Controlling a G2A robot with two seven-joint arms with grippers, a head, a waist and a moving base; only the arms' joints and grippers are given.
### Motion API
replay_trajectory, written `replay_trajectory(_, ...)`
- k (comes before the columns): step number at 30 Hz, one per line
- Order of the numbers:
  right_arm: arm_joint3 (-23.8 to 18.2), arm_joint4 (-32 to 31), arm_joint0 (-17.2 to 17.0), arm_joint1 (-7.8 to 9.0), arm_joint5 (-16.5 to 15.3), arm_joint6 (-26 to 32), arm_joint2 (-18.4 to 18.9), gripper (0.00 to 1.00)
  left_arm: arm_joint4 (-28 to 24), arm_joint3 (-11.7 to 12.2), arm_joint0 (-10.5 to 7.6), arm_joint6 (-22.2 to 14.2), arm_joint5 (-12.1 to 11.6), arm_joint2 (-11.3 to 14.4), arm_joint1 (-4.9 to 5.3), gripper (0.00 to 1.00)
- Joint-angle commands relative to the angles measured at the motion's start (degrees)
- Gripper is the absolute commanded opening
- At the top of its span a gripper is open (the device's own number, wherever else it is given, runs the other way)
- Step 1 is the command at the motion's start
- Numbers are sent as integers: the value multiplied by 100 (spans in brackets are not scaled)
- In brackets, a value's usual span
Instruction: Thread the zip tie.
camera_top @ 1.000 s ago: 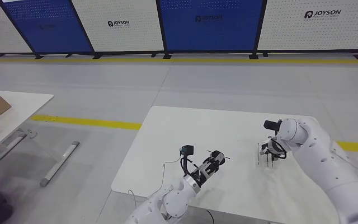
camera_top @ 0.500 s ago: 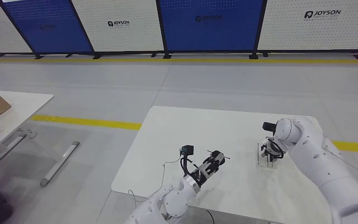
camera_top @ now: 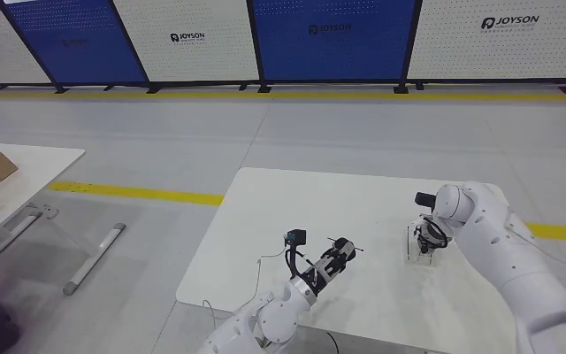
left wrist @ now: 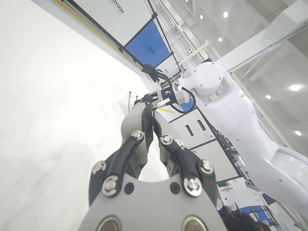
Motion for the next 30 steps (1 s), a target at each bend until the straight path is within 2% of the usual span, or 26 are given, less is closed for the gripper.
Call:
replay_trajectory(1,46,11,-1,0,-67,-30,28,0,0,0,0,0,0,0,0,0)
replay_trajectory(7,-68,-35,-58,79,-179,-166,181,0,0,0,0,0,0,0,0,0)
replay_trajectory(12,-597,-37,-249,320,-276,-274,541,0,0,0,0,0,0,0,0,0)
replay_trajectory(15,-1237,-145,-521,563,-264,-182,861,0,0,0,0,0,0,0,0,0)
replay_trajectory(19,-2455,-401,-1136,945,-1,-141,1477,0,0,0,0,0,0,0,0,0)
replay_trajectory(22,-3607,-488,-1866,1267,125,-201,2227,0,0,0,0,0,0,0,0,0)
replay_trajectory(23,-4115,-474,-2225,1383,120,-277,2566,0,0,0,0,0,0,0,0,0)
replay_trajectory(25,-4795,-405,-2768,1532,65,-385,3078,0,0,0,0,0,0,0,0,0)
replay_trajectory(27,-5374,-60,-3350,1647,-23,-477,3642,0,0,0,0,0,0,0,0,0)
replay_trajectory(28,-5455,20,-3464,1672,-34,-421,3758,0,0,0,0,0,0,0,0,0)
replay_trajectory(30,-5455,20,-3464,1672,-34,-421,3758,0,0,0,0,0,0,0,0,0)
